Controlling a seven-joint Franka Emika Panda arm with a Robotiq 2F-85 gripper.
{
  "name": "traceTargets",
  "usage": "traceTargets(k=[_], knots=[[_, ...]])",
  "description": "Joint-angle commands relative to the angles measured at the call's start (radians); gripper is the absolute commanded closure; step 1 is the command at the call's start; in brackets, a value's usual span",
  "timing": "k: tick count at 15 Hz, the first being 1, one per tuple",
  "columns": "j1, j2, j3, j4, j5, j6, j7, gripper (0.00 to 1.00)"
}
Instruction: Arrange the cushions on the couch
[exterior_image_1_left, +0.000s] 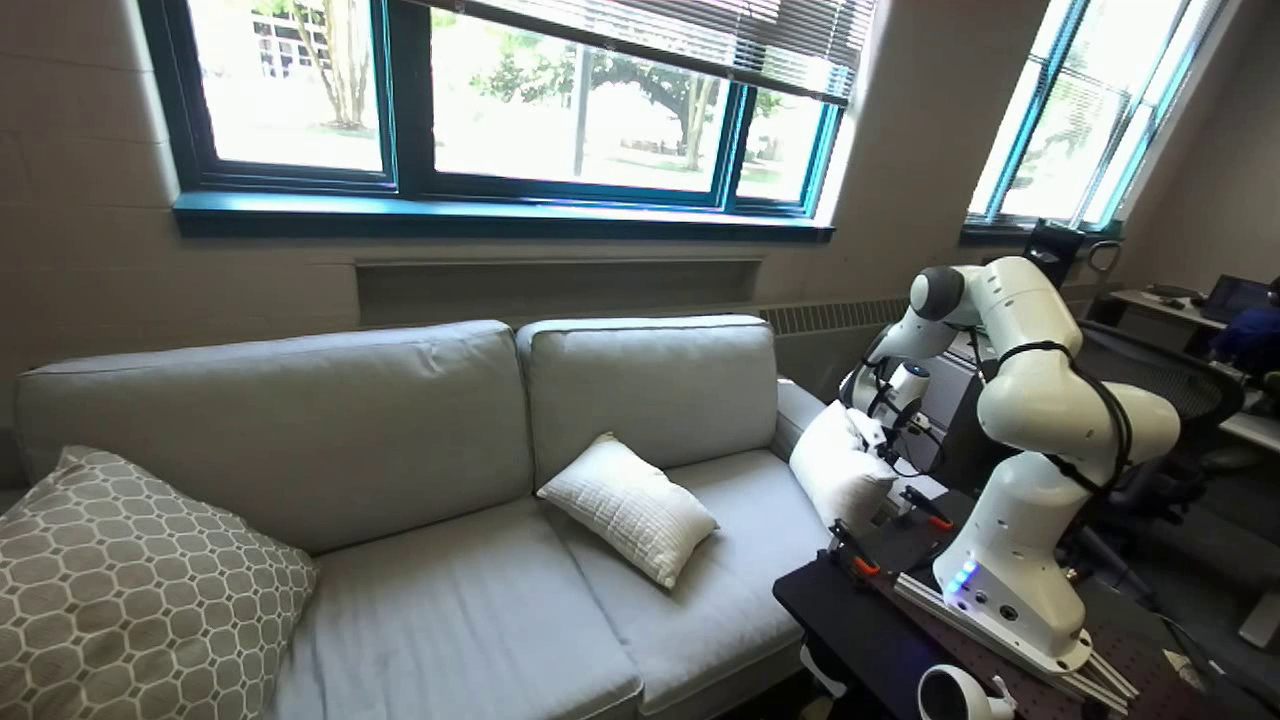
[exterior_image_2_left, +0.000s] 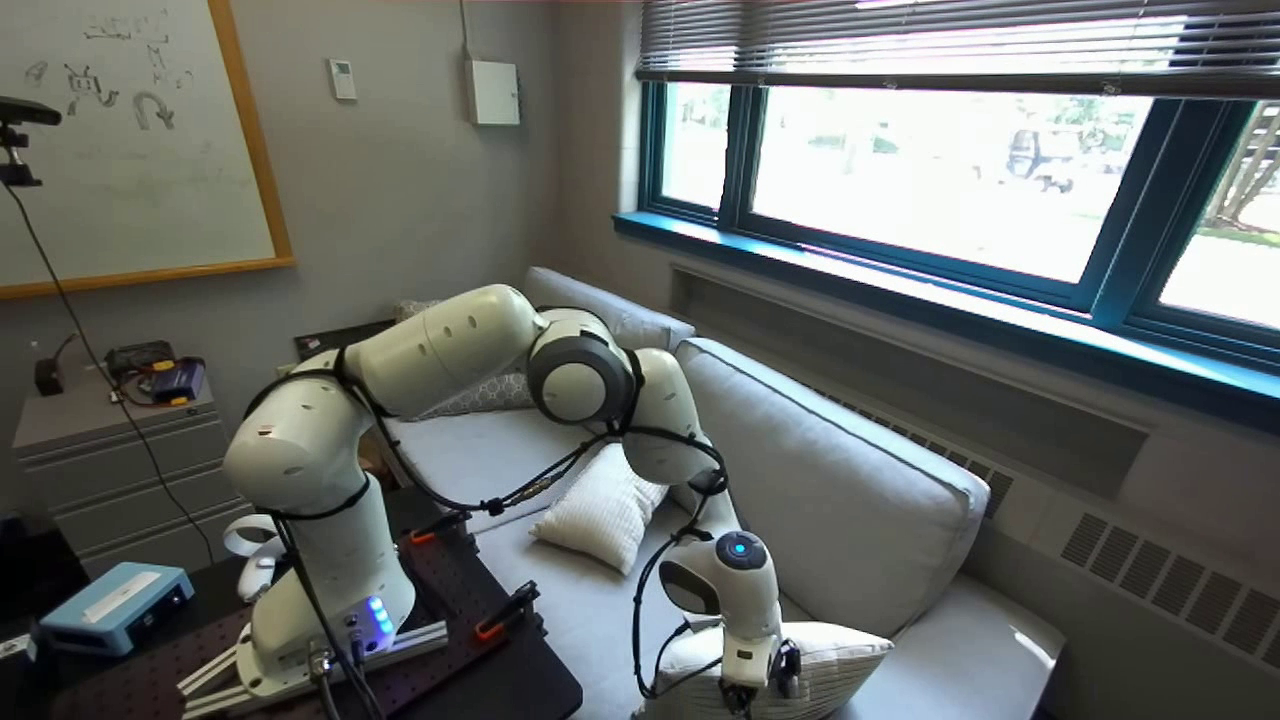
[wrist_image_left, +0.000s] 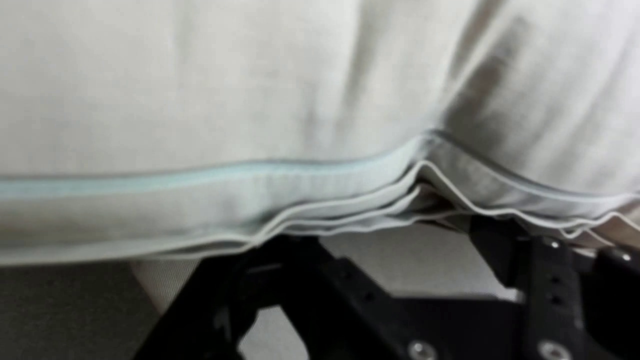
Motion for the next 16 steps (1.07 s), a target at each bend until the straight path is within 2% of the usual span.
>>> traceTargets(k=[1,14,15,16], knots=[[0.03,-0.006,-0.013,-0.006,0.037,0.001,-0.018,0.15],[0.037,-0.018,-0.023,-0.024,0.04,0.003,-0.016,0.13],[0.037,-0.018,-0.023,-0.024,0.04,0.003,-0.016,0.03],[0.079,0.003,-0.047,-0.013,0.052,-0.001,0.026,0.02]])
